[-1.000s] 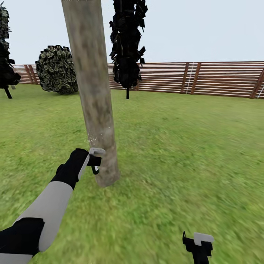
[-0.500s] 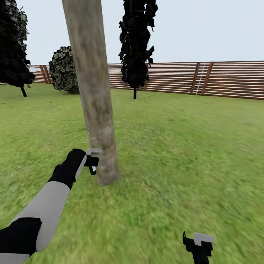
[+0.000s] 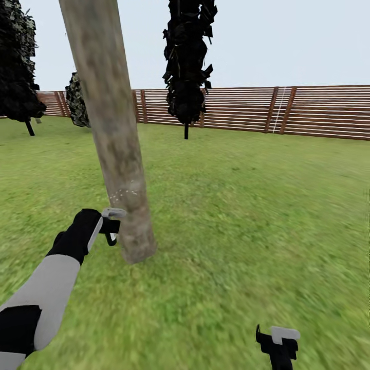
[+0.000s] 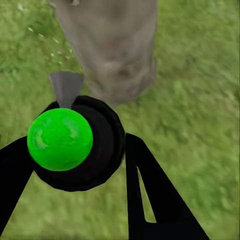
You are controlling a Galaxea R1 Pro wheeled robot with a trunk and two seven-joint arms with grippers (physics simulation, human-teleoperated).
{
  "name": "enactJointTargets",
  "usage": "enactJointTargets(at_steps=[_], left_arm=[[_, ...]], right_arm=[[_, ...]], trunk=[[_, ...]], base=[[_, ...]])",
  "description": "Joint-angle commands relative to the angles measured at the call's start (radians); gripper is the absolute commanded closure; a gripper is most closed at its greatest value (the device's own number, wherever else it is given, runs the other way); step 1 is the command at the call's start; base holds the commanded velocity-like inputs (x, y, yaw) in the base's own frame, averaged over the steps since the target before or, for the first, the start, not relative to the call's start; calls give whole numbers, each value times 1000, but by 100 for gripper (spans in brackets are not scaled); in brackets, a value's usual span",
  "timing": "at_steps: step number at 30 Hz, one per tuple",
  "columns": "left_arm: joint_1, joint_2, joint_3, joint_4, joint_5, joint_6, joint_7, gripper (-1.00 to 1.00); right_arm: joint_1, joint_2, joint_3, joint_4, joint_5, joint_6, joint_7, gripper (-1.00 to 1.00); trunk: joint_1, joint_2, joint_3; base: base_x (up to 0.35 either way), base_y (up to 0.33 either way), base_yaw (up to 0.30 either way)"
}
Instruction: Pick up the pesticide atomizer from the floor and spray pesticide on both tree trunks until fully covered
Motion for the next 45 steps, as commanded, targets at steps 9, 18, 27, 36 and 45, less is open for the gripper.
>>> enactJointTargets(at_steps=[9,18,27,36,45], left_arm=[[25,-107,-2,-2,-10,1,-4,100],[60,23,14,-2,-10,0,-3,100],[74,-64,6,-9,-9,-2,-3,100],[74,26,12,-12,-10,-2,-2,100],[78,-40,6,-3,-4,-21,-2,100]], right_arm=[[0,0,5,1,-1,-1,-5,-100],[0,0,7,1,-1,-1,-5,-100],[0,0,7,1,-1,-1,-5,-100],[0,0,7,1,-1,-1,-5,-100],[0,0,6,1,-1,-1,-5,-100]], trunk=[[0,0,-1],[0,0,-1],[0,0,-1],[0,0,-1],[0,0,-1]], base=[[85,-273,0],[91,-230,145],[5,-11,277],[1,0,244],[182,-136,14]])
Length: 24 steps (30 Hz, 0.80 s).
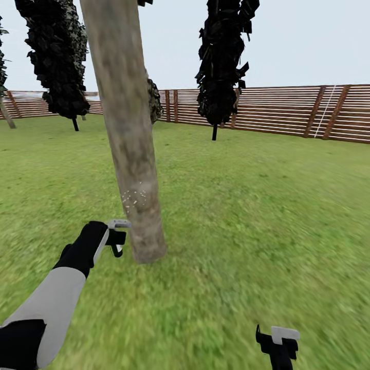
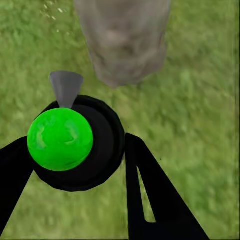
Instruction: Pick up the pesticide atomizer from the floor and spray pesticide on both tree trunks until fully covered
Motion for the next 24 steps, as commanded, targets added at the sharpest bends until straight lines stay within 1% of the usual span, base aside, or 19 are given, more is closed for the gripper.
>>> enactJointTargets(at_steps=[1,3,4,5,6,8,10,11,14,15,16,19,20,21,24], left_arm=[[0,-3,3,0,-12,4,-10,100],[18,-11,3,0,-19,1,-11,100],[28,-6,5,0,-21,1,-11,100],[50,32,8,0,-23,-1,-11,100],[56,60,9,0,-23,-1,-11,100],[60,86,9,1,-23,-3,-12,100],[69,94,4,1,-23,-25,-13,100],[73,90,2,1,-21,-34,-12,100],[77,38,1,0,-18,-43,-12,100],[77,-5,0,0,-19,-45,-12,100],[77,-28,-1,0,-19,-45,-12,100],[76,-72,-2,0,-19,-46,-12,100],[76,-83,-3,0,-20,-47,-12,100],[76,-86,-4,0,-20,-47,-12,100],[76,-88,-7,0,-21,-48,-12,100]], right_arm=[[-1,0,6,1,-1,-1,-5,-100],[-1,0,6,1,-1,-2,-5,-100],[-1,0,6,1,-1,-2,-5,-100],[-1,0,6,1,-1,-1,-5,-100],[-1,0,6,1,-1,-1,-5,-100],[-1,0,6,1,-1,-1,-5,-100],[-1,0,6,1,-1,-1,-5,-100],[-1,0,6,1,-1,-1,-5,-100],[-1,0,6,1,-1,-1,-5,-100],[-1,0,6,1,-1,-1,-5,-100],[-1,0,6,1,-1,-1,-5,-100],[0,0,6,1,-1,-1,-5,-100],[-1,0,6,1,-1,-1,-5,-100],[-1,0,5,1,-1,-2,-5,-100],[-1,-1,6,1,-1,-1,-5,-100]], trunk=[[0,0,-1],[0,0,-1],[0,0,-1],[0,0,-1],[0,0,-1],[0,0,-1],[0,0,-1],[0,0,-1],[0,0,-1],[0,0,-1],[0,0,-1],[0,0,-1],[0,0,-1],[0,0,-1],[0,0,-1]], base=[[189,-209,0],[99,-112,0],[30,-33,0],[8,-9,0],[4,-4,35],[2,-2,120],[1,-1,221],[0,0,261],[0,0,274],[0,0,278],[0,0,278],[0,0,275],[0,0,174],[0,0,89],[91,-123,11]])
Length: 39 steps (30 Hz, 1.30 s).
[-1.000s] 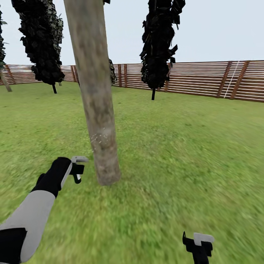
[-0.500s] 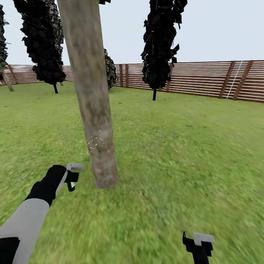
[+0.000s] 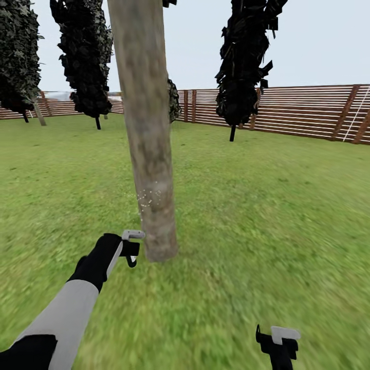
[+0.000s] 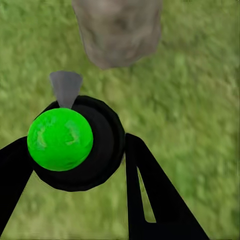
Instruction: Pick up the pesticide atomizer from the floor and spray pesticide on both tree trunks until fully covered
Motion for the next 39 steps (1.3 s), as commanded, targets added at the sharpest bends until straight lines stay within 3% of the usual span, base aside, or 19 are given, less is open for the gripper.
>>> enactJointTargets(at_steps=[1,16,19,22,24,26,29,31,32,36,39], left_arm=[[-1,2,1,-1,-12,2,-9,100],[2,15,5,-1,-15,2,-10,100],[3,44,8,-1,-16,2,-10,100],[7,123,15,1,-14,2,-11,100],[17,158,17,0,-11,1,-11,100],[23,168,15,1,-12,1,-10,100],[29,139,12,2,-9,0,-9,100],[33,76,9,2,-13,0,-9,100],[34,59,9,2,-12,0,-9,100],[35,32,8,2,-13,0,-9,100],[37,42,12,2,-15,0,-9,100]], right_arm=[[-1,0,5,1,-1,-1,-5,-100],[-1,0,4,1,-1,0,-6,-100],[-1,1,5,1,-1,0,-6,-100],[-1,1,5,1,-1,0,-6,-100],[-1,1,6,1,-1,0,-6,-100],[-1,1,6,1,-1,0,-6,-100],[-1,1,6,1,-1,0,-6,-100],[-1,1,6,1,0,0,-6,-100],[-1,1,6,1,0,0,-6,-100],[-1,1,6,1,0,0,-6,-100],[-1,1,6,1,0,0,-5,-100]], trunk=[[0,0,-1],[0,0,-1],[0,0,-1],[0,0,-1],[0,0,-1],[0,0,-1],[0,0,-1],[0,0,-1],[0,0,-1],[0,0,-1],[0,0,-1]], base=[[153,-230,0],[117,-230,-92],[10,-14,-17],[2,-2,-3],[0,0,0],[0,0,0],[0,0,0],[0,0,0],[0,0,0],[0,0,0],[0,0,0]])
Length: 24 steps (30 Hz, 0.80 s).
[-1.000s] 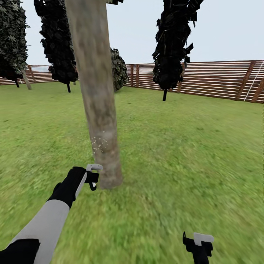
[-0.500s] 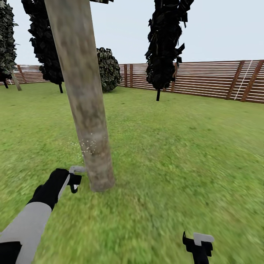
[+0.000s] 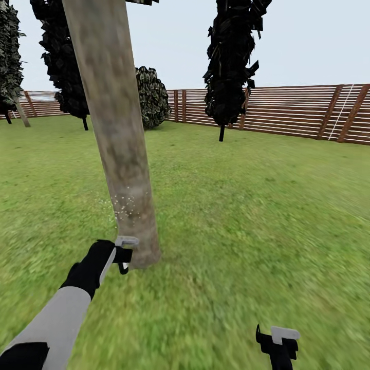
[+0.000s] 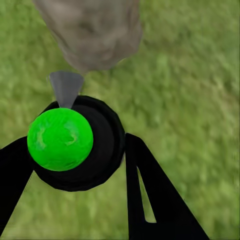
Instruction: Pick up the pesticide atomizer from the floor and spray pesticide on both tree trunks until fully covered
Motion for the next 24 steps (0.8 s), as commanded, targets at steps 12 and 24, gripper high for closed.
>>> enactJointTargets(at_steps=[12,24], left_arm=[[36,52,2,19,-7,-99,-2,100],[37,61,8,15,-2,-104,-1,100]], right_arm=[[-1,-1,6,2,0,-1,-4,-100],[0,0,6,2,1,-2,-5,-100]], trunk=[[0,0,-1],[0,0,-1]], base=[[58,-8,0],[7,-112,145]])
